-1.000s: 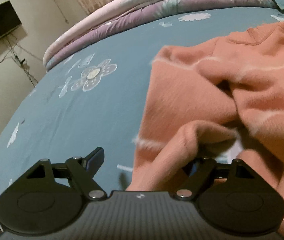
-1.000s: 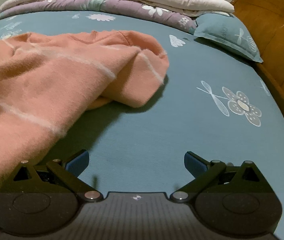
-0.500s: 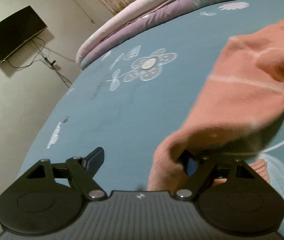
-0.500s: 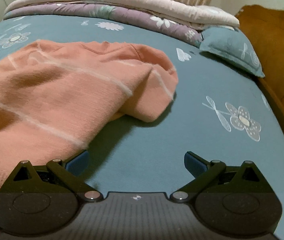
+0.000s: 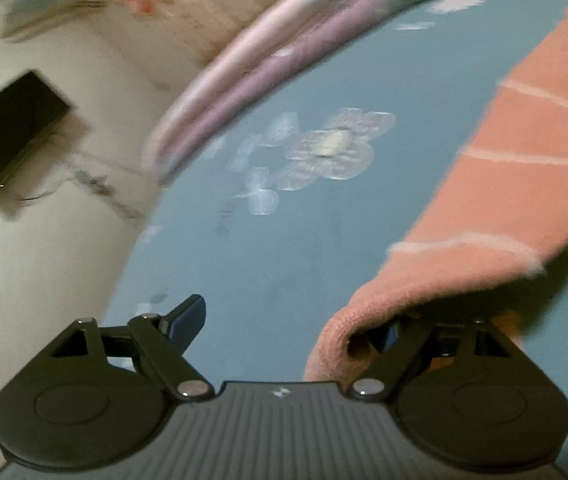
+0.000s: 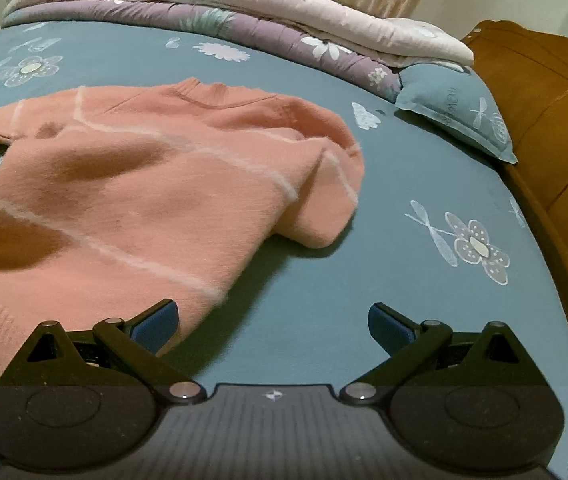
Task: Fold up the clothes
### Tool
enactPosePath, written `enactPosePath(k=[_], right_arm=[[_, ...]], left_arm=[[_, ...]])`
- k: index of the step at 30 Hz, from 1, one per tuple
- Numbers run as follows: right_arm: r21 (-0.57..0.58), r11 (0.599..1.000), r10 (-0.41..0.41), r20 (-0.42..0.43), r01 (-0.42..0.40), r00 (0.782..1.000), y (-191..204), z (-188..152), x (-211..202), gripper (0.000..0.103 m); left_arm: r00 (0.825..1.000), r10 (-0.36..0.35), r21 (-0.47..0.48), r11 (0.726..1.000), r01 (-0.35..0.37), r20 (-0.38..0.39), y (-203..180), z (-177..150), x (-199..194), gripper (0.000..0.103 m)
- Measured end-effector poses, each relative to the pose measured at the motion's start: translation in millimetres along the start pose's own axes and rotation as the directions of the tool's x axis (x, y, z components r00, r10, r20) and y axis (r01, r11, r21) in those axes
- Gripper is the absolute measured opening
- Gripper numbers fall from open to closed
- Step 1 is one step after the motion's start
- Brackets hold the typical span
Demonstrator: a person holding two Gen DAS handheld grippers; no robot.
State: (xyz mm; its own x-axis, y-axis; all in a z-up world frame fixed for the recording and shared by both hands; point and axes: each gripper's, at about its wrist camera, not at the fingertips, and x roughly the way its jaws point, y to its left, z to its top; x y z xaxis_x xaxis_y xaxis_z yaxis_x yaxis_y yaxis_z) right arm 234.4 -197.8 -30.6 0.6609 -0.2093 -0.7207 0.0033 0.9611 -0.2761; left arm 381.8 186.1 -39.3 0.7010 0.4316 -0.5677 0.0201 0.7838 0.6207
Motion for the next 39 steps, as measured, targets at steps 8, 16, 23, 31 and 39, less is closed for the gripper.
enactPosePath(k=[8, 16, 23, 31, 39], right_arm=[[-0.041, 0.999, 0.007, -0.009, -0.008, 1.0, 20.6, 4.9, -3.2, 0.103], [-0.089, 0.995, 0.037, -0.009, -0.038, 0.999, 35.2, 15.6, 3.3, 0.103], [-0.13, 0.99, 0.045, -0.001, -0.045, 0.999, 41.8, 15.3, -1.7, 0.103], [-0.092, 0.995, 0.042, -0.013, -0.043, 0.999, 38.6, 11.7, 0.0, 0.103], [-0.129, 0.99, 0.06, -0.007, -0.061, 0.998, 48.8, 16.8, 3.1, 0.103]], left_arm=[[0.999, -0.049, -0.179, 0.983, 0.05, 0.011, -7.9, -42.4, -33.2, 0.084], [0.978, -0.205, -0.153, 0.966, 0.209, 0.04, -43.2, -58.3, -52.8, 0.084], [0.98, -0.187, -0.153, 0.969, 0.195, 0.067, -63.7, -37.4, -21.8, 0.086], [0.996, -0.014, -0.235, 0.972, -0.008, -0.092, -16.7, -70.1, -4.0, 0.086], [0.969, 0.049, -0.381, 0.914, -0.141, -0.242, 80.3, -128.2, 1.9, 0.081]])
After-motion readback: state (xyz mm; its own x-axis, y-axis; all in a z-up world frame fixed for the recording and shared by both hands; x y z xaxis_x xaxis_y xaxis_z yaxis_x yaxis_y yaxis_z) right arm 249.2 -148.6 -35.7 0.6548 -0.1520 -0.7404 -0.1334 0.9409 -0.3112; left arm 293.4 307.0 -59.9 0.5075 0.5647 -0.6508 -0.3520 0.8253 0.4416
